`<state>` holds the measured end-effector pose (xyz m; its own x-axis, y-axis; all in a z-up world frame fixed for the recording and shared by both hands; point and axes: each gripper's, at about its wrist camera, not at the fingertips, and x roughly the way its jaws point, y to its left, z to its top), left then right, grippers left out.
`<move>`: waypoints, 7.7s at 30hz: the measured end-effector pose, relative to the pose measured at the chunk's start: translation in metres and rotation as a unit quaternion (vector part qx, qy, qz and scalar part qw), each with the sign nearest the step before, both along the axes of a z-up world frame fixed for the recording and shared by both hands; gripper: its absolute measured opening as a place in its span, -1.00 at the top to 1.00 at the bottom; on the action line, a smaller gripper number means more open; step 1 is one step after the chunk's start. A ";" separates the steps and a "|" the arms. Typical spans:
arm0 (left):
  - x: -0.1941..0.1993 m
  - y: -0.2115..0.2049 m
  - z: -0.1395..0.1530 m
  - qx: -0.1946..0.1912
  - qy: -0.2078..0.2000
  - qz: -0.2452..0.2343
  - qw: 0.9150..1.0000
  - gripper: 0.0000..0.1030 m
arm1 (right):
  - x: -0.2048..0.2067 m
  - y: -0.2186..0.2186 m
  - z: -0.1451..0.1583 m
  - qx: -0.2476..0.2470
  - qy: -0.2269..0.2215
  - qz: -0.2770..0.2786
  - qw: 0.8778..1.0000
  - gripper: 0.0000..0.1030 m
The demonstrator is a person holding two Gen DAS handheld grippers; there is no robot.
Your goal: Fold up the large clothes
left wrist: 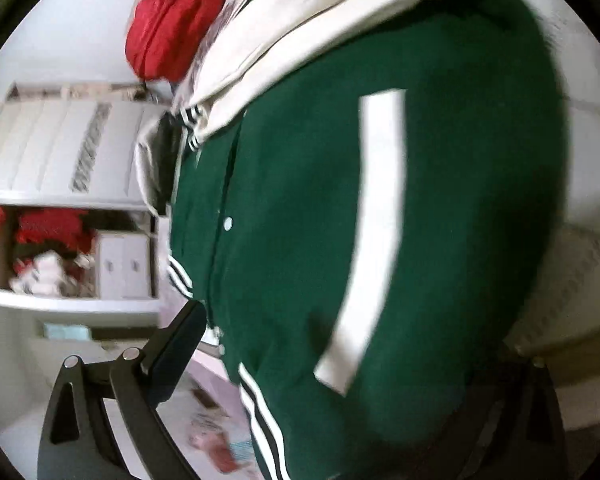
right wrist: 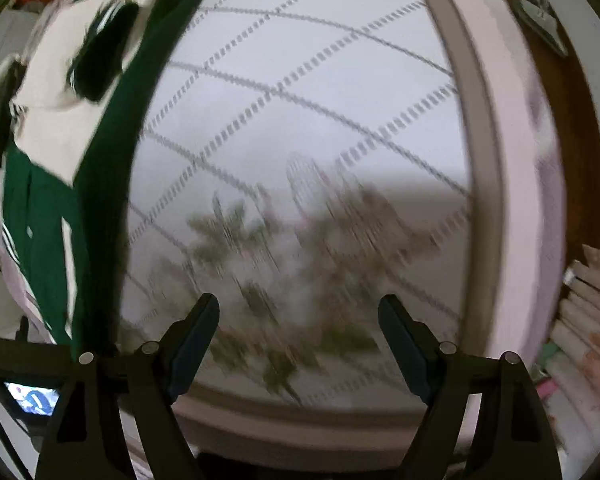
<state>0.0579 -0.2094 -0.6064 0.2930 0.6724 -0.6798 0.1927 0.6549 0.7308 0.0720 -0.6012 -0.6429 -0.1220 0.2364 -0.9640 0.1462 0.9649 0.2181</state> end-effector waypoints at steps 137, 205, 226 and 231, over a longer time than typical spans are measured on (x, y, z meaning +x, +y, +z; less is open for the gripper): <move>0.174 0.136 0.076 -0.367 -0.058 0.202 0.906 -1.00 | -0.004 -0.113 0.048 0.187 -0.073 -0.348 0.916 0.60; 0.239 0.082 0.004 -0.486 0.015 0.197 0.852 -1.00 | 0.069 -0.092 0.167 0.272 -0.309 -0.323 0.853 0.67; -0.027 0.366 0.098 -0.427 -0.149 0.459 0.765 -1.00 | 0.033 0.376 0.207 0.095 -0.312 0.258 0.909 0.67; -0.042 0.372 0.107 -0.398 -0.180 0.488 0.756 -1.00 | -0.021 0.469 0.120 0.029 -0.230 0.415 0.880 0.53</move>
